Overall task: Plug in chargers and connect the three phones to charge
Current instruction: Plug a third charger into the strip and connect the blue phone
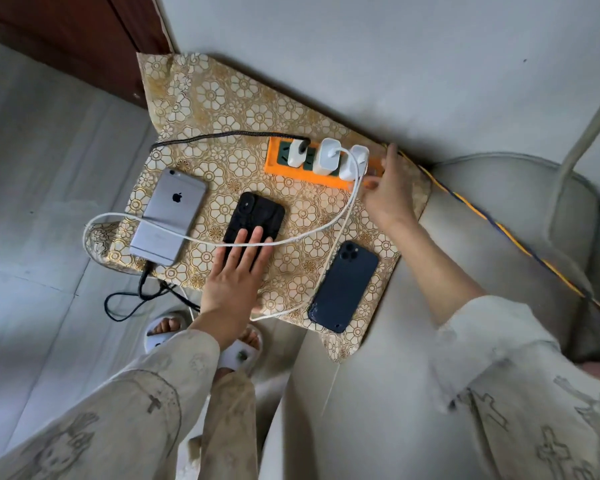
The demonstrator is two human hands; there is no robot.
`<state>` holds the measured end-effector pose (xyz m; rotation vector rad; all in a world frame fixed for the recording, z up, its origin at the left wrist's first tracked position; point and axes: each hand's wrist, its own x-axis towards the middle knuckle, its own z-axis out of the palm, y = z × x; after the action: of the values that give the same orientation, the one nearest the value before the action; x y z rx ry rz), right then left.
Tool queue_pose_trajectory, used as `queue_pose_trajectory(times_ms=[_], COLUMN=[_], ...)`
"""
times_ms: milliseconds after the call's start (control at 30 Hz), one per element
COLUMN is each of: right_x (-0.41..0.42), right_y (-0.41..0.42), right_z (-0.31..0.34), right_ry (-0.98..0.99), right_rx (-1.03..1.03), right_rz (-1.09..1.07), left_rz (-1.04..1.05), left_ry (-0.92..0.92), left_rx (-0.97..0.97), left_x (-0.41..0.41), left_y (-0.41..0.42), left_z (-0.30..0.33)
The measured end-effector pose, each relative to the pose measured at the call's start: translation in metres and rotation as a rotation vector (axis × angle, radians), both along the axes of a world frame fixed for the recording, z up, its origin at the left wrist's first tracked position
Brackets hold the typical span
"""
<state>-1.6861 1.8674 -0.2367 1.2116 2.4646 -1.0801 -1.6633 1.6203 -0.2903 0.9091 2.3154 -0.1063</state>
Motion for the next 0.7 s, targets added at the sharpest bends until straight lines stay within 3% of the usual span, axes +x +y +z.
queue_pose_trajectory(times_ms=[100,233,300,433,567,700], right_x=[0.039,0.094,0.113,0.138,0.14,0.138], right_y=[-0.038,-0.099,-0.125,-0.162,-0.172,-0.172], right_z=[-0.005,-0.005,-0.004,-0.002,0.019,0.058], right_ry=[0.094,0.131,0.087,-0.066,0.019,0.107], right_rx=[-0.115,-0.593,-0.73,-0.714,-0.72,-0.799], right_rz=[-0.243,-0.524,-0.518,-0.33,-0.473,-0.572], left_rz=[-0.007,-0.027,-0.026,0.143,0.258,0.247], left_ry=[-0.028,-0.103,-0.167,-0.317,-0.546,-0.621], left_rx=[0.01,0.038,0.069,0.235,0.244,0.219], left_x=[-0.001,-0.007,-0.01,0.007,0.034,0.045], left_y=[0.0,0.001,-0.002,-0.032,-0.069,-0.082], left_z=[0.0,0.006,0.011,0.028,0.048,0.074])
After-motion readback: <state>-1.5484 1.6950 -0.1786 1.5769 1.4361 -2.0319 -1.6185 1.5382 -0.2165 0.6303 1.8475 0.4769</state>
